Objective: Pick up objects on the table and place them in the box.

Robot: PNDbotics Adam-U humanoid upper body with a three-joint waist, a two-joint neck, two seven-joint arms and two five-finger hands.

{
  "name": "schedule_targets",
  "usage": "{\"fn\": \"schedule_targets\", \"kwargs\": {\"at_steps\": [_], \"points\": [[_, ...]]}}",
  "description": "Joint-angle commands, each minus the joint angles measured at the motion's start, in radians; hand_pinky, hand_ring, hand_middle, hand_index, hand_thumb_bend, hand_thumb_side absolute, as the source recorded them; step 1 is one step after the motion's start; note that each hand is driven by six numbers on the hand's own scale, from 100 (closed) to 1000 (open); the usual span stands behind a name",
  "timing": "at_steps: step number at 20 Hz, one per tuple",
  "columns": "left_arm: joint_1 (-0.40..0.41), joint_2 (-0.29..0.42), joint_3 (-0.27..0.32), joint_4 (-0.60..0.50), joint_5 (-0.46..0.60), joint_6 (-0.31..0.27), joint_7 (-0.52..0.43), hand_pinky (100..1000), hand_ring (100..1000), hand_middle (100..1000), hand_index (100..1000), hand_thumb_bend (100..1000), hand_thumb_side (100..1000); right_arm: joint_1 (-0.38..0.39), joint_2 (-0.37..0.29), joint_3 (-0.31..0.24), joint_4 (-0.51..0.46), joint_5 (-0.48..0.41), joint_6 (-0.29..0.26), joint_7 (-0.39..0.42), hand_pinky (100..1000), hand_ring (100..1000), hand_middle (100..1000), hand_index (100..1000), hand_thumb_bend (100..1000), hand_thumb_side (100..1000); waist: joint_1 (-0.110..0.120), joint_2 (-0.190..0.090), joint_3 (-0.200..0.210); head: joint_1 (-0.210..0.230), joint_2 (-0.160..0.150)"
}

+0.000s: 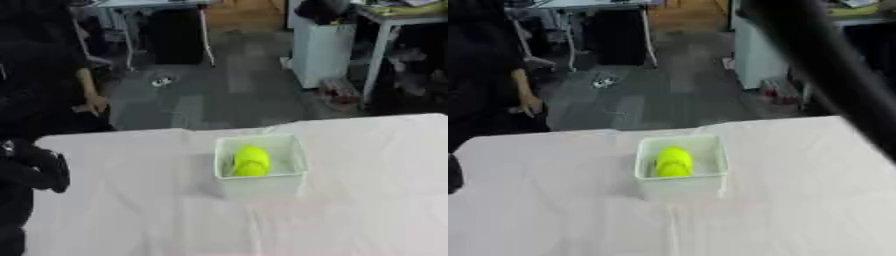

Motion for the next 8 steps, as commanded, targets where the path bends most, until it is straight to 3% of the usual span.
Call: {"fn": "schedule_targets", "kwargs": {"at_steps": [1, 5, 8], "points": [[0.008, 0.006, 0.005, -0.017, 0.080, 0.009, -0.047, 199, 286, 495, 551, 228, 624, -0.019, -0.030, 0.003, -0.013, 0.004, -0.002, -0.014, 100, 372, 367, 530, 100, 965, -0.002, -0.006, -0.006, 0.014, -0.004], [0.024, 0.003, 0.012, -0.017, 0.169, 0.010, -0.119, 194, 281, 495, 552, 227, 627, -0.034, -0.037, 0.010, -0.013, -0.004, -0.002, -0.014, 100, 372, 368, 531, 100, 965, 0.002, -0.003, -0.018, 0.023, 0.019], [0.029, -0.002, 0.010, -0.017, 0.249, 0.024, -0.162, 197, 281, 497, 553, 223, 630, -0.040, -0.042, 0.008, -0.013, -0.015, -0.002, -0.013, 100, 372, 368, 531, 100, 964, 0.005, -0.003, -0.024, 0.046, 0.063]]}}
